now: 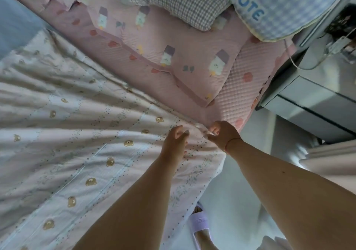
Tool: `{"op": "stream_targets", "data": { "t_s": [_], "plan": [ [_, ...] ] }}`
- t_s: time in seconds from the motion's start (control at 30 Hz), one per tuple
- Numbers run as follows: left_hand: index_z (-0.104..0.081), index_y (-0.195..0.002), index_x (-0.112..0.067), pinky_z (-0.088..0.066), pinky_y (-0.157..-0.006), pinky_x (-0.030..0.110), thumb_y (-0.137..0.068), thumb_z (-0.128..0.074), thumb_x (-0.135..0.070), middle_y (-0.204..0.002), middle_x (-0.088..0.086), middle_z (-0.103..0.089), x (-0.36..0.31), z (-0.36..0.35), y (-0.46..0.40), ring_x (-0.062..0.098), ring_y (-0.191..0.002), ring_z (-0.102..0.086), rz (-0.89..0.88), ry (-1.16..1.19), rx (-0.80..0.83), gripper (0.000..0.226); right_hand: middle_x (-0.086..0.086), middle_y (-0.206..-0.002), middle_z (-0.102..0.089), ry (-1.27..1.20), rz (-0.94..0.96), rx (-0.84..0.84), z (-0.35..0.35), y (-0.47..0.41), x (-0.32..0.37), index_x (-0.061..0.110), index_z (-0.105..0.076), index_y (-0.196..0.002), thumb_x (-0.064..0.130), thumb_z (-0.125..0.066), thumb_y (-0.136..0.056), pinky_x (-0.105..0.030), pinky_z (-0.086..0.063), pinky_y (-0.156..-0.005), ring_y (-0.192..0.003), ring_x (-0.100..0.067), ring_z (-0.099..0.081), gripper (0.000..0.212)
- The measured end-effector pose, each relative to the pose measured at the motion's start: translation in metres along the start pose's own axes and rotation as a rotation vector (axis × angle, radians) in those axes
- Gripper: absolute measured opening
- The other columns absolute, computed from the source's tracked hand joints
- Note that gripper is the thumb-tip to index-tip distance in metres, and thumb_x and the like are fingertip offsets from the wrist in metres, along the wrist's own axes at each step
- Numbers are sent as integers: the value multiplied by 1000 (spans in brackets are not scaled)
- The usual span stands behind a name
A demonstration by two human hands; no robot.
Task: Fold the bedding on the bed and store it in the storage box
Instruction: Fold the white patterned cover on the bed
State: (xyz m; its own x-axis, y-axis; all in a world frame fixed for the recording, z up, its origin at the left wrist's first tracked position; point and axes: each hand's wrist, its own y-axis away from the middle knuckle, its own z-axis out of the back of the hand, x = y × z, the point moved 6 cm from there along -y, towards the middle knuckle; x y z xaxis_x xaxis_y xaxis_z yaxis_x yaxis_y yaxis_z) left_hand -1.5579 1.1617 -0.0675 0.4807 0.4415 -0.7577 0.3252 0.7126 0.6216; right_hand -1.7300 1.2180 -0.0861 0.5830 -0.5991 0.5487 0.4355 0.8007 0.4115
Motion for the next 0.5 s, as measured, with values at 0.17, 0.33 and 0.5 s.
{"op": "stream_targets", "data": {
  "t_s": [0.17, 0.33, 0.5],
  "plan": [
    [-53, -131, -15, -55, -88, 42, -98, -51, -23, -127, 7, -59, 13, 23, 9, 21, -108, -60, 32, 22, -12, 33, -8, -93, -61, 78, 27, -105, -2, -2, 20, 7, -59, -88, 18, -55, -89, -34, -48, -75, -87, -26, -58, 12],
    [-53, -127, -14, -55, -83, 37, -100, -49, -24, -115, 6, -60, 25, 38, 24, 19, -101, -61, 64, 65, 1, 29, -1, -90, -60, 116, -76, 91, -17, 4, 14, 19, -49, -99, 36, -63, -86, -30, -45, -73, -90, -26, -59, 25],
    [-54, -126, -13, -53, -75, 29, -101, -48, -23, -113, 9, -62, 38, 53, 39, 21, -102, -61, 109, 89, 5, 27, -7, -86, -61, 318, -18, 189, -15, 16, 24, 16, -60, -86, 29, -53, -91, -31, -46, -76, -94, -30, -58, 15]
  ]
}}
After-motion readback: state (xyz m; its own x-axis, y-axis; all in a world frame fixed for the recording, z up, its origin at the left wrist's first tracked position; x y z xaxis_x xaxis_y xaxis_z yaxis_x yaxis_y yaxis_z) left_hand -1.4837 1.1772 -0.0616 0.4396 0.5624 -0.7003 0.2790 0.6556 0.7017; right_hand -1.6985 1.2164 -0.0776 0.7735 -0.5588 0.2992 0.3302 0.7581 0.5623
